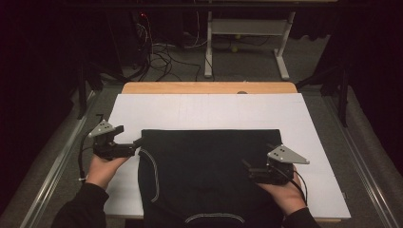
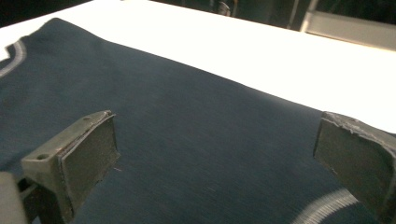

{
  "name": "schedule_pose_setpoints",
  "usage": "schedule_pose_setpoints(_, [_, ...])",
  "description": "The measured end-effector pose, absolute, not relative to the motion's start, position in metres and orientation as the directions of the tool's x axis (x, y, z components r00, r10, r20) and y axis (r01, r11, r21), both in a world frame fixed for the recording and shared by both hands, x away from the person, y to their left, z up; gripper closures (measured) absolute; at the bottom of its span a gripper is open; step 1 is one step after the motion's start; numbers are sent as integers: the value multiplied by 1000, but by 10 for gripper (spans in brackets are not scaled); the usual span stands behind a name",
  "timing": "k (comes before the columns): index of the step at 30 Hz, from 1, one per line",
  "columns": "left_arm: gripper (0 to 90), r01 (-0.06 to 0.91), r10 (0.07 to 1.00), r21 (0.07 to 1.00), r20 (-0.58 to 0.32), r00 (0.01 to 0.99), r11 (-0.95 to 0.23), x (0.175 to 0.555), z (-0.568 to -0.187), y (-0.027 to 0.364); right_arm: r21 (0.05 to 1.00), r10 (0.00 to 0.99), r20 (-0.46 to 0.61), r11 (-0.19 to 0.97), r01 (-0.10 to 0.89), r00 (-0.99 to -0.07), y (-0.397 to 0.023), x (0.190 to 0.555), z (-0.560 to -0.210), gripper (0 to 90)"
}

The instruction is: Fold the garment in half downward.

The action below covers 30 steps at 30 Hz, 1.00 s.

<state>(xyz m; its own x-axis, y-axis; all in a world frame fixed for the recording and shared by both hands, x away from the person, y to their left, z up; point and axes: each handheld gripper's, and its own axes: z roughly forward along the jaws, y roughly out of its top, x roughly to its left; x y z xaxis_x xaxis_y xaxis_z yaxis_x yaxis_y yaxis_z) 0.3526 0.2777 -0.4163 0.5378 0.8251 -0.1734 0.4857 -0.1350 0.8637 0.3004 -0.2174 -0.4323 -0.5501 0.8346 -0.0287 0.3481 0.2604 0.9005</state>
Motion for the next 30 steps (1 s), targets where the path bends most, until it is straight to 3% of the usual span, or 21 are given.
schedule_pose_setpoints(15, [0, 490, 824, 863, -187, 535, -123, 379, -410, 279, 900, 755, -52, 319, 297, -654, -147, 289, -432, 0])
schedule_pose_setpoints(30, [0, 527, 810, 841, -221, 543, -124, 394, -425, 270, 887, 729, -56, 350, 301, -683, -125, 283, -442, 0])
